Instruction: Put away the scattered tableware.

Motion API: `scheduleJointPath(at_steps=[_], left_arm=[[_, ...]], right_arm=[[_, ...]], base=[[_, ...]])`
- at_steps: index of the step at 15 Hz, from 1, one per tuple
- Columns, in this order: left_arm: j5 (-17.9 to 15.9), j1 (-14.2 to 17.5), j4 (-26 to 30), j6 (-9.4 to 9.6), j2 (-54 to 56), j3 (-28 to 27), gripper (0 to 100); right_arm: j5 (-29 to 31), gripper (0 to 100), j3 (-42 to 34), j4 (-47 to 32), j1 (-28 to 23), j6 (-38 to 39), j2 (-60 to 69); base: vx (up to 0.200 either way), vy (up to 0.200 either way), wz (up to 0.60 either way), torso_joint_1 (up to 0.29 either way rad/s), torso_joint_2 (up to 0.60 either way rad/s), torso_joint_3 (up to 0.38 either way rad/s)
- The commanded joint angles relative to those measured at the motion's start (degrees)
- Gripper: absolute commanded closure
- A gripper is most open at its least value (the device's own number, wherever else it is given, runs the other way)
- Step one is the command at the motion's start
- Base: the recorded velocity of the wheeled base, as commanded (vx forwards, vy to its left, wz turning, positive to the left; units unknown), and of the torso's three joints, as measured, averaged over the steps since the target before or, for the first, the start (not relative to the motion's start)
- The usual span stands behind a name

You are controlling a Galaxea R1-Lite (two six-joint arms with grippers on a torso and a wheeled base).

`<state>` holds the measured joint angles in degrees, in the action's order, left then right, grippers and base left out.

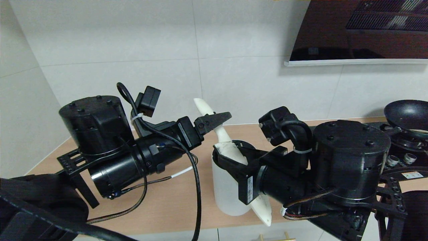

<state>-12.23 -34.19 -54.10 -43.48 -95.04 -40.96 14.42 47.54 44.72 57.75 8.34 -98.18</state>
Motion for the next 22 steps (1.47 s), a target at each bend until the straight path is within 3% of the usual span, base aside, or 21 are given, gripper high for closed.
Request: scheduleJointPath(at_steps=[1,5,6,19,20,22], left_arm=[[0.4,0.0,0.0,-0.02,0.2,-0.1,0],[0.6,0.0,-0.1,-0.02,0.2,0.0,0],[0.6,0.0,-0.2,-0.02,0.2,0.0,100],[0.6,0.0,0.1,0.15,0.2,0.0,100],[0.6,0.0,0.2,0.24,0.2,-0.1,100],[0.6,0.1,0.3,0.42,0.3,-0.3,100]], right_arm=[[0.0,100,-0.1,0.0,0.1,0.0,-0.1],[0.0,100,-0.3,0.1,0.3,0.1,-0.1],[0.0,100,-0.3,0.1,0.3,0.1,-0.1],[0.3,100,-0.8,2.1,0.3,0.0,0.4],[0.3,0,-0.8,2.1,0.3,0.1,0.4],[0.2,0,-0.7,2.4,0.0,0.1,0.6]], base=[[0.0,0.0,0.0,0.0,0.0,0.0],[0.0,0.0,0.0,0.0,0.0,0.0],[0.0,0.0,0.0,0.0,0.0,0.0],[0.0,0.0,0.0,0.0,0.0,0.0],[0.0,0.0,0.0,0.0,0.0,0.0],[0.0,0.0,0.0,0.0,0.0,0.0]])
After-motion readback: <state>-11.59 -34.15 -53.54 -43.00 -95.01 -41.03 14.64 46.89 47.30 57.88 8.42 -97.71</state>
